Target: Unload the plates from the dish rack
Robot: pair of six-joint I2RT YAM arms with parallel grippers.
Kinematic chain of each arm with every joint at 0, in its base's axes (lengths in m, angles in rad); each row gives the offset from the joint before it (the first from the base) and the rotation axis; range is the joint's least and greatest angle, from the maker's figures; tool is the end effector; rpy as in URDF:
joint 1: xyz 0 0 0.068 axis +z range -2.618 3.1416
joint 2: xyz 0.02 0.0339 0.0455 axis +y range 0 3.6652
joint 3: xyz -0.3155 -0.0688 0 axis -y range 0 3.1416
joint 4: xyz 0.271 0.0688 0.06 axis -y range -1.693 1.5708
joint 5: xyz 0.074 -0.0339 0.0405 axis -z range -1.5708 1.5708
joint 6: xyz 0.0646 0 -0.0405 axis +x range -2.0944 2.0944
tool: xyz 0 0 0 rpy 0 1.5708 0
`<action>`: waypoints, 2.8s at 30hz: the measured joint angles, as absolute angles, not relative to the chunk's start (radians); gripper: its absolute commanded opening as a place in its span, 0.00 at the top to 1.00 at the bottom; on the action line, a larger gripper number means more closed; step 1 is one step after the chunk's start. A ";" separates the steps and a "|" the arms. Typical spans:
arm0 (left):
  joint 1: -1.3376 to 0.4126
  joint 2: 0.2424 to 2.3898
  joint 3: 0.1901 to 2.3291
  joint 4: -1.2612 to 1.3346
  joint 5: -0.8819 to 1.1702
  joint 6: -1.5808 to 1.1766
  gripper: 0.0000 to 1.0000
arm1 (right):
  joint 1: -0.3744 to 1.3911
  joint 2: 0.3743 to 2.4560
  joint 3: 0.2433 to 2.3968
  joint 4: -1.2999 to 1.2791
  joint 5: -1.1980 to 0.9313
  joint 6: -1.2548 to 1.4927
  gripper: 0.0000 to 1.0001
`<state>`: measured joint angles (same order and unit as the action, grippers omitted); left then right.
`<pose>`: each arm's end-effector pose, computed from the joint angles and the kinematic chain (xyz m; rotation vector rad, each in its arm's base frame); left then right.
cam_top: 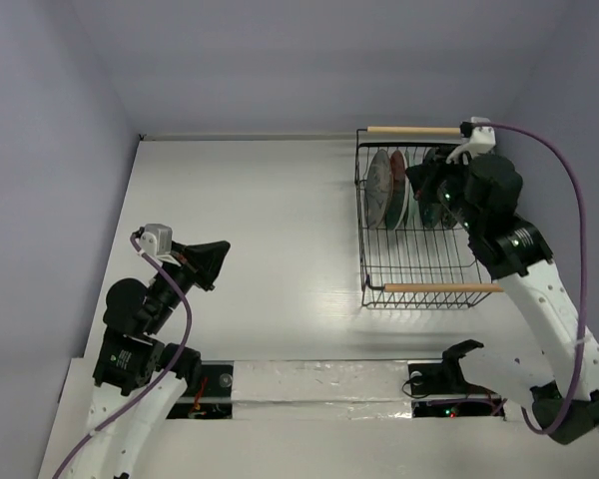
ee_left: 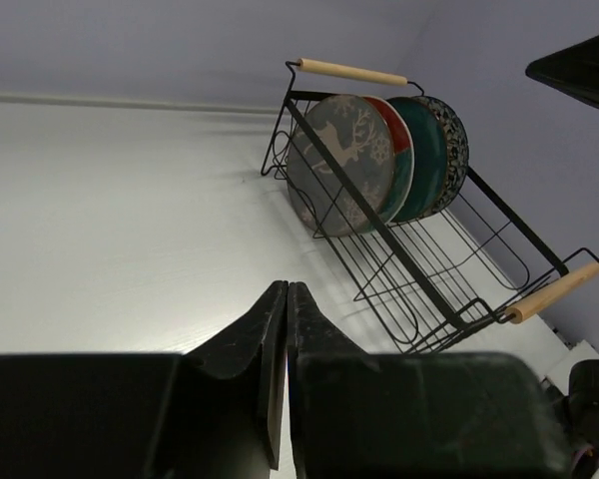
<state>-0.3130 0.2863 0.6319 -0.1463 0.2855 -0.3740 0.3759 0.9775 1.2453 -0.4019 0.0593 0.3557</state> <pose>0.0755 -0.0436 0.3778 0.2033 1.4080 -0.7664 0.2119 0.0795 0.4861 0.0274 1.7292 0.4927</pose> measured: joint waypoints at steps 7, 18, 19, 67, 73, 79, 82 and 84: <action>-0.313 0.327 0.632 -0.154 0.264 -0.375 0.90 | 0.413 1.210 1.358 -0.448 0.282 0.290 0.91; -0.313 0.334 0.632 -0.159 0.253 -0.380 0.52 | 0.420 1.499 1.485 -0.531 0.364 0.245 0.55; -0.313 0.334 0.632 -0.159 0.254 -0.381 0.51 | 0.420 1.520 1.499 -0.540 0.372 0.243 0.55; -0.313 0.316 0.632 -0.163 0.228 -0.381 0.52 | 0.649 1.596 1.821 -0.727 0.886 0.086 1.00; -0.313 0.316 0.632 -0.169 0.210 -0.384 0.52 | 0.752 1.488 1.865 -0.686 0.883 0.098 1.00; -0.313 0.312 0.632 -0.181 0.183 -0.387 0.52 | 0.786 1.580 1.848 -0.553 0.656 0.200 1.00; -0.313 0.309 0.632 -0.184 0.171 -0.388 0.52 | 0.810 1.703 1.849 -0.486 0.552 0.261 1.00; -0.313 0.309 0.632 -0.186 0.166 -0.391 0.52 | 0.823 1.791 1.853 -0.453 0.482 0.300 1.00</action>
